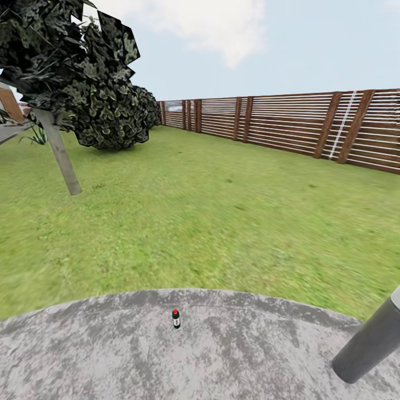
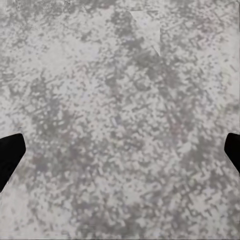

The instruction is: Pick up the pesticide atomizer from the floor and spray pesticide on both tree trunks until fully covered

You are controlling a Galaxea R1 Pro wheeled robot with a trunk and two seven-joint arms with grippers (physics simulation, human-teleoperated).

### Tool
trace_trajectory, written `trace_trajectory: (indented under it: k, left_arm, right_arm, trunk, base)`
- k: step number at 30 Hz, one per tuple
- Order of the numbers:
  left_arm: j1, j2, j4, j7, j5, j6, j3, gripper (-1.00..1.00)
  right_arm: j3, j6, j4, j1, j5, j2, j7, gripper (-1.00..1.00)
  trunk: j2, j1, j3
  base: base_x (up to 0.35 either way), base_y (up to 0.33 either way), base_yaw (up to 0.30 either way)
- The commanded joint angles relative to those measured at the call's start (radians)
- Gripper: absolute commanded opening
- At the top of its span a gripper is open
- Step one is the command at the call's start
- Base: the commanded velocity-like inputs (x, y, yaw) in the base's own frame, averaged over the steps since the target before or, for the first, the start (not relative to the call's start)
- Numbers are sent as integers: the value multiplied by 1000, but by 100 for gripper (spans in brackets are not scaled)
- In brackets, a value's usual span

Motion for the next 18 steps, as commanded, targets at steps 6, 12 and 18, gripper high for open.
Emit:
trace_trajectory:
  k: [6,12,18]
  left_arm:
    - [0,0,1,0,2,-3,1,100]
    - [0,0,1,0,2,-3,1,100]
    - [0,0,1,0,2,-3,1,100]
  right_arm:
    - [-2,-3,2,-1,0,0,1,100]
    - [-2,-3,2,-1,0,0,1,100]
    - [-2,-3,2,-1,0,0,1,100]
  trunk:
    - [0,0,-1]
    - [0,0,-1]
    - [0,0,-1]
  base:
    - [273,236,-291]
    - [158,280,-296]
    - [7,157,-296]
